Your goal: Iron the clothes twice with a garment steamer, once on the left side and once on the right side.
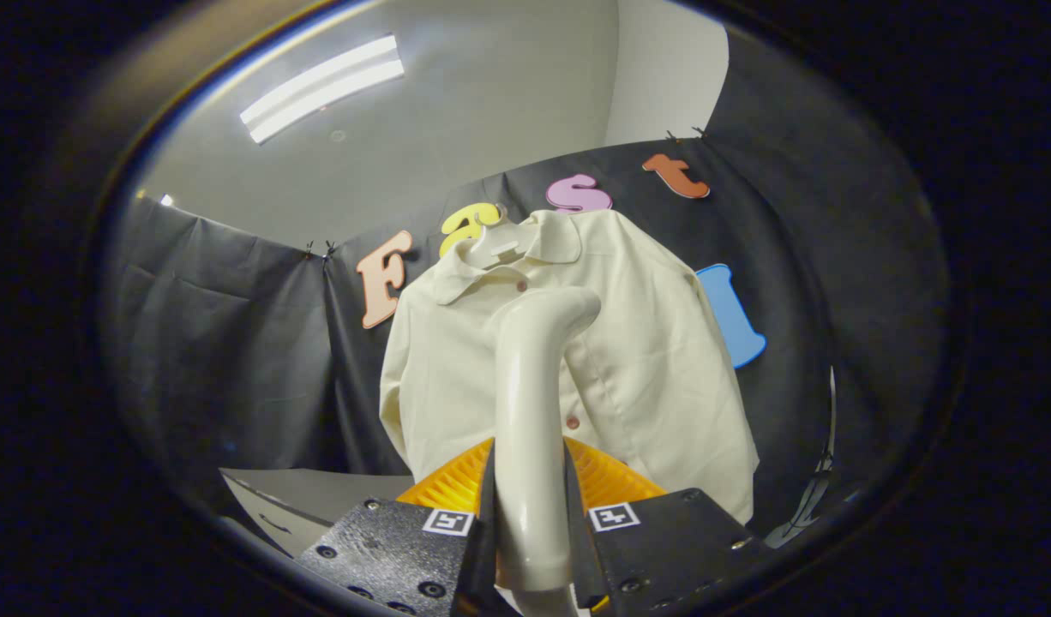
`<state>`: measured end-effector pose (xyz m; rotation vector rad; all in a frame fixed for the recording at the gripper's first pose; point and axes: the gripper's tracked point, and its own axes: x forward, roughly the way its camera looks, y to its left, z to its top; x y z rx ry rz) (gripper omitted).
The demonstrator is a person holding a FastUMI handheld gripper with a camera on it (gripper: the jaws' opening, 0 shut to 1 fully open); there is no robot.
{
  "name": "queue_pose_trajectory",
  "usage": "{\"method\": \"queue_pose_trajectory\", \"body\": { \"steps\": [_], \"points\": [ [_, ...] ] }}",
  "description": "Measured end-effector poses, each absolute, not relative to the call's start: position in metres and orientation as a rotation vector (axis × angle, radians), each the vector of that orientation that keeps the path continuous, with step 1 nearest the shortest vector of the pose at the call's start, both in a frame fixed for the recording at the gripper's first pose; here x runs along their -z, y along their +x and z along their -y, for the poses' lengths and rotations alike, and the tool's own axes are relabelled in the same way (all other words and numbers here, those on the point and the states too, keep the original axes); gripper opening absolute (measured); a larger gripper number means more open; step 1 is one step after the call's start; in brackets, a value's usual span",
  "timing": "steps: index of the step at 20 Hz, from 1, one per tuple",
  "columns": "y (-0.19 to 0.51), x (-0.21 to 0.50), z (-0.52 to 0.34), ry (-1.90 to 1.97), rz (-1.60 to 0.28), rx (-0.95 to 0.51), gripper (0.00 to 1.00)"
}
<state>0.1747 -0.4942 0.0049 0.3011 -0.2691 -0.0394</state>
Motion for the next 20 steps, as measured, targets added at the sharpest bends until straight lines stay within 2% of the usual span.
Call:
{"method": "queue_pose_trajectory", "body": {
  "steps": [10,20],
  "points": [
    [0.224,-0.052,0.545,0.401,0.371,0.027,0.34],
    [0.241,0.031,0.561,0.477,0.291,0.054,0.34]
  ]
}}
